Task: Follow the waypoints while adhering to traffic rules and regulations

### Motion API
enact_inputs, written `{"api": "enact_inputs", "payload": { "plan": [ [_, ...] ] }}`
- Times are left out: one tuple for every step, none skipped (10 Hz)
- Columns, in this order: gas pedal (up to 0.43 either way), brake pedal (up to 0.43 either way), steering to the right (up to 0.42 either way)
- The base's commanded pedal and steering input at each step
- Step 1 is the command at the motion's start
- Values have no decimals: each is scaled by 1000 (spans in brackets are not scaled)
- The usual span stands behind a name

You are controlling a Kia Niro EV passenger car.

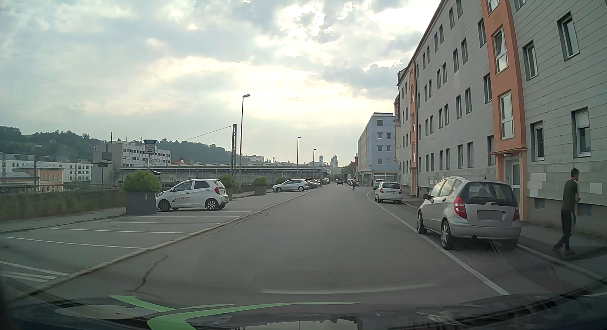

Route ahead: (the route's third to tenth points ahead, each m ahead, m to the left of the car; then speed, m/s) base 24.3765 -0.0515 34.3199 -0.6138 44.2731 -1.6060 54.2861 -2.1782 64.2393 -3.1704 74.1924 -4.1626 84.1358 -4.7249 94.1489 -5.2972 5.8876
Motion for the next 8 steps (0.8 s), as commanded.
{"api": "enact_inputs", "payload": {
  "plan": [
    [268, 0, 21],
    [268, 0, 21],
    [268, 0, 20],
    [268, 0, 20],
    [268, 0, 19],
    [268, 0, 18],
    [260, 0, 19],
    [228, 0, 19]
  ]
}}
